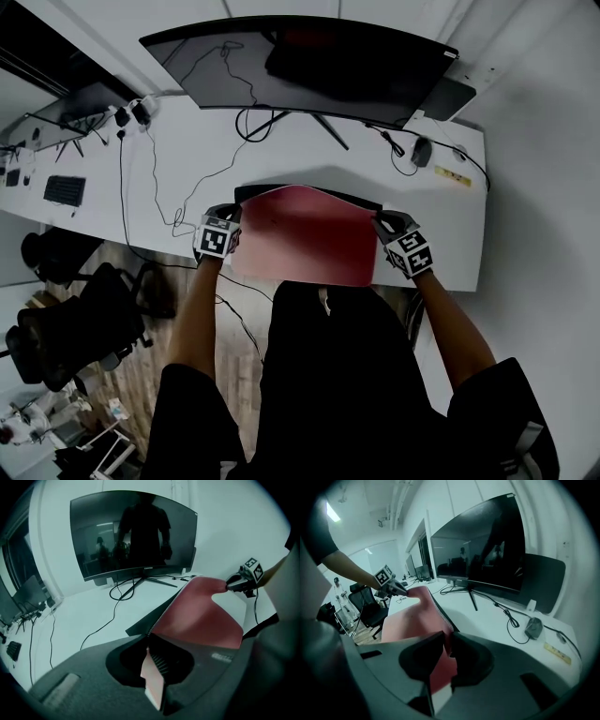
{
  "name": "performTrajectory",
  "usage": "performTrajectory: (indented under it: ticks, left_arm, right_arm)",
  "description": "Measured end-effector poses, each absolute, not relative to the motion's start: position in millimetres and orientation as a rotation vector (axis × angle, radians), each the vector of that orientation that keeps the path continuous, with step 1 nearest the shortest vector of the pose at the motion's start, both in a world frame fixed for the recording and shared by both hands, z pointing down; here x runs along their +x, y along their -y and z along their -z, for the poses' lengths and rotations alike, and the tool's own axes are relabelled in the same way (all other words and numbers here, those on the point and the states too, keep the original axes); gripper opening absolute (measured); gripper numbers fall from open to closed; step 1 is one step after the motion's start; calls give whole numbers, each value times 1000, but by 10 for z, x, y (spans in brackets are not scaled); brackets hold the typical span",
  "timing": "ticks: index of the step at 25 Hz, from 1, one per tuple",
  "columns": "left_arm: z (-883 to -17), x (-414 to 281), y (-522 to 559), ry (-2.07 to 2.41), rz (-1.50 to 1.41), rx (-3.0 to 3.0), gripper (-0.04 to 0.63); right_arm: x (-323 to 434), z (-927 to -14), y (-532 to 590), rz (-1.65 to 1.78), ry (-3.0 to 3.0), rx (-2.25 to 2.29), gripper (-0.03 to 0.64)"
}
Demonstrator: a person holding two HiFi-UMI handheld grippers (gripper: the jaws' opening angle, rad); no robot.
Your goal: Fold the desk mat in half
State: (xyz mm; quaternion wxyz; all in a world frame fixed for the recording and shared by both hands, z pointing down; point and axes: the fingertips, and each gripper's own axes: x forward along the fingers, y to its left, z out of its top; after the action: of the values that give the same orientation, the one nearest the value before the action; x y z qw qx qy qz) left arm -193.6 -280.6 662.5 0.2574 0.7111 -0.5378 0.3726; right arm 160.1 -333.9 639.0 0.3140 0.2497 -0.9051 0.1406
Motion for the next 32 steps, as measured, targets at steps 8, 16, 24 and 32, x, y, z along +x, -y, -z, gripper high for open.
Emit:
performTrajectory:
  ticks: [8, 16, 24, 32]
  left_arm:
    - [-6656, -2027, 2419, 1503, -1068, 1909, 32]
    - [-6702, -1927, 2032, 1424, -1044, 1980, 32]
    - [-6752, -1860, 1781, 1367, -1015, 2044, 31]
    - [-6788, -1857, 1577, 1319, -1089, 2079, 31]
  right_arm:
    - [1706, -6512, 2850, -321, 2396, 622, 60]
    - [1956, -6713, 2446, -328, 2266, 754, 20]
    - [1976, -6930, 2206, -302, 2141, 756, 5]
    - [1990, -7019, 1959, -306, 2109, 762, 2]
